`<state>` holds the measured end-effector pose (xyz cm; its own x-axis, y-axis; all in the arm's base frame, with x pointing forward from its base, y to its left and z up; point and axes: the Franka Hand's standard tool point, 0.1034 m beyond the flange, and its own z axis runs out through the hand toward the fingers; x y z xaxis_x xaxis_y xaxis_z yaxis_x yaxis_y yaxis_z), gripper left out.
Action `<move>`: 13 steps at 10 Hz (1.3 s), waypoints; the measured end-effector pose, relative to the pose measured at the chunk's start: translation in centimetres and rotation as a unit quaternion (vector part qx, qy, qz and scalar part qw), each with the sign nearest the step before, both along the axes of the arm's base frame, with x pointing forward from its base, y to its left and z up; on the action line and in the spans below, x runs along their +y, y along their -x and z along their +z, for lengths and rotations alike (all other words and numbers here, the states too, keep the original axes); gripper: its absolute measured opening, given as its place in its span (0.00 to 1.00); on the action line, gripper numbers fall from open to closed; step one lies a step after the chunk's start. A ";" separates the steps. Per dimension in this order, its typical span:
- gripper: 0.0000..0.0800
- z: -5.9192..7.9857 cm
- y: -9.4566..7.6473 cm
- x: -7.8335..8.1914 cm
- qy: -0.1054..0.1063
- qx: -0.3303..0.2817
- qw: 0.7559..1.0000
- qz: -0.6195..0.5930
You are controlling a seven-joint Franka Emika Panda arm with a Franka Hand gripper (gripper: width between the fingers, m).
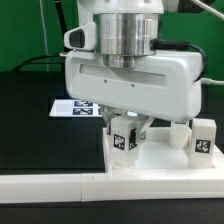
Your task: Assemble square table
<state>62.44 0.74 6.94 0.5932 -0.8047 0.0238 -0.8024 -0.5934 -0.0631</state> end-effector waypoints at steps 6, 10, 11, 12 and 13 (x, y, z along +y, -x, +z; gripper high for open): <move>0.36 -0.3 0.1 0.0 -0.062 0.001 0.945 -0.320; 0.77 -0.3 0.1 0.2 -0.044 -0.009 0.993 -0.114; 0.80 -0.3 0.2 -0.1 -0.034 -0.015 0.999 0.015; 0.80 -0.3 0.2 -0.2 -0.032 -0.016 0.999 0.029; 0.81 -0.3 0.2 -0.3 -0.028 -0.017 0.997 0.073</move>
Offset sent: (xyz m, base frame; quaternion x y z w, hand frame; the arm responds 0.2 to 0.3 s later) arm 0.0081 0.0076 0.0058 0.0899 -0.0378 0.3534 0.9304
